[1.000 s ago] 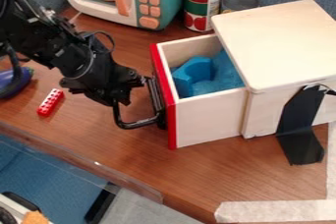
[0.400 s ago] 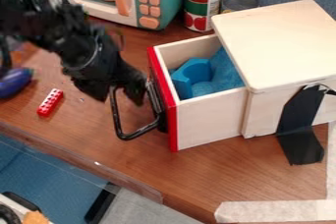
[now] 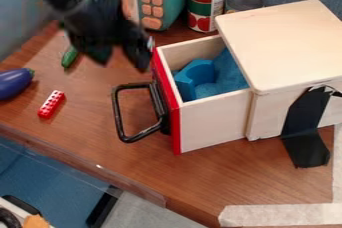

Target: Open the drawer

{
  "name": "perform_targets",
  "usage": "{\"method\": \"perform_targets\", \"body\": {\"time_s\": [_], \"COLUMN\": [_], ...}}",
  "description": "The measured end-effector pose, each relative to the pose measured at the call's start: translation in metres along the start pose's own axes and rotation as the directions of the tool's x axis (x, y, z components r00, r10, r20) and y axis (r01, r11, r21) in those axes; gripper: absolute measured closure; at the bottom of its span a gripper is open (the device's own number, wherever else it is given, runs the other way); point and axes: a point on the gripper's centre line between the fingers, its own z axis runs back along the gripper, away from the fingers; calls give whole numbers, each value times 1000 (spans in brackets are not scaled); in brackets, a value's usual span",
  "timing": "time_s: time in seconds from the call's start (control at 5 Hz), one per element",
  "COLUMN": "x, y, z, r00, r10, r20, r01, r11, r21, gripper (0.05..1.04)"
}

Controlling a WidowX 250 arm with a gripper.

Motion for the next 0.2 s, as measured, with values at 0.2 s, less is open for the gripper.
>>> {"method": "perform_targets", "body": {"time_s": [0.2], "x": [11], "y": [-18], "z": [14], "r00": [996], "r10": [-81], "r20": [-46], "r01": [79], "r11": [996], "r21": [-41], "gripper": [84]}}
